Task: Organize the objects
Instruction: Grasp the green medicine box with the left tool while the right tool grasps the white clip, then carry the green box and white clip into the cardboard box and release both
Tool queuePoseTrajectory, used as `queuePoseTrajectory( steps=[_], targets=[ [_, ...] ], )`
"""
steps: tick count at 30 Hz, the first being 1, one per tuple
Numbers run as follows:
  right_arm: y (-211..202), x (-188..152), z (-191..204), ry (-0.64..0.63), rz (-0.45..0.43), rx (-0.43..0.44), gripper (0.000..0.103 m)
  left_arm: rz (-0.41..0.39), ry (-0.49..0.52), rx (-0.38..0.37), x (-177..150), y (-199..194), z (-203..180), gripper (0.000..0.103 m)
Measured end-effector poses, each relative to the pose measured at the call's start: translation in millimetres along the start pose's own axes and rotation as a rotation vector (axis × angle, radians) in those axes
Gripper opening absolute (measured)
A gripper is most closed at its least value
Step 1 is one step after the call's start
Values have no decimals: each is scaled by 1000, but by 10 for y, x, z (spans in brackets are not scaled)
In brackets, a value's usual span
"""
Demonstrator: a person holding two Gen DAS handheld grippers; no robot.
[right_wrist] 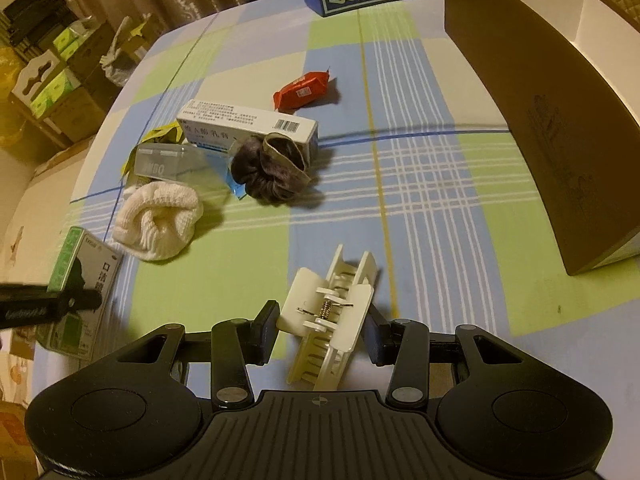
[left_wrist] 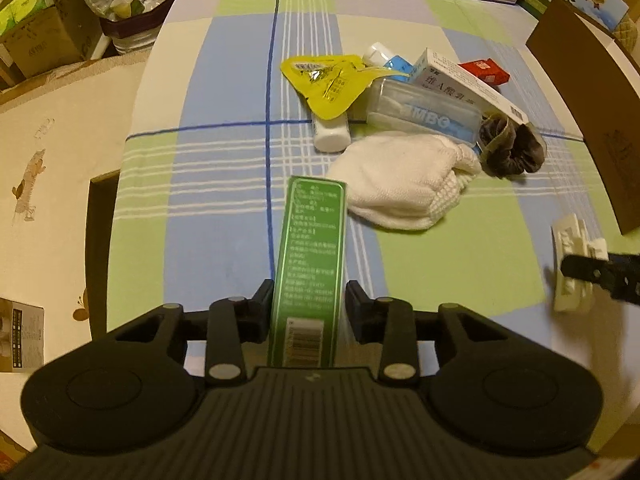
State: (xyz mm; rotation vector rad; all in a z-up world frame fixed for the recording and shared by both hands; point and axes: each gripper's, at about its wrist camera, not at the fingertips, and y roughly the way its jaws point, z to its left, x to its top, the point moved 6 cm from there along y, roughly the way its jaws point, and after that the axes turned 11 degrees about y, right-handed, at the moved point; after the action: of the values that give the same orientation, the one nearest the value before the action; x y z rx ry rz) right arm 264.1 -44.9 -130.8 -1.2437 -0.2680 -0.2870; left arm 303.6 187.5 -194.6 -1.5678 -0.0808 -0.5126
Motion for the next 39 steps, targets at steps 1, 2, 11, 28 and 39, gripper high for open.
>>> queuePoseTrajectory(
  steps=[1, 2, 11, 28, 39],
  targets=[
    [-6, -2, -9, -4, 3, 3, 41, -5, 4, 9, 14, 15, -18, 32],
    [-17, -9, -24, -9, 7, 7, 41, -6, 8, 21, 22, 27, -34, 30],
    [-141, -70, -161, -82, 39, 74, 40, 1, -33, 60, -118, -52, -330, 25],
    [-906, 95, -616, -190, -9, 256, 38, -123, -28, -9, 97, -730, -1521, 25],
    [-1699, 726, -1254, -182, -202, 282, 39, -309, 121, -104, 971, -1171, -2652, 25]
  ],
)
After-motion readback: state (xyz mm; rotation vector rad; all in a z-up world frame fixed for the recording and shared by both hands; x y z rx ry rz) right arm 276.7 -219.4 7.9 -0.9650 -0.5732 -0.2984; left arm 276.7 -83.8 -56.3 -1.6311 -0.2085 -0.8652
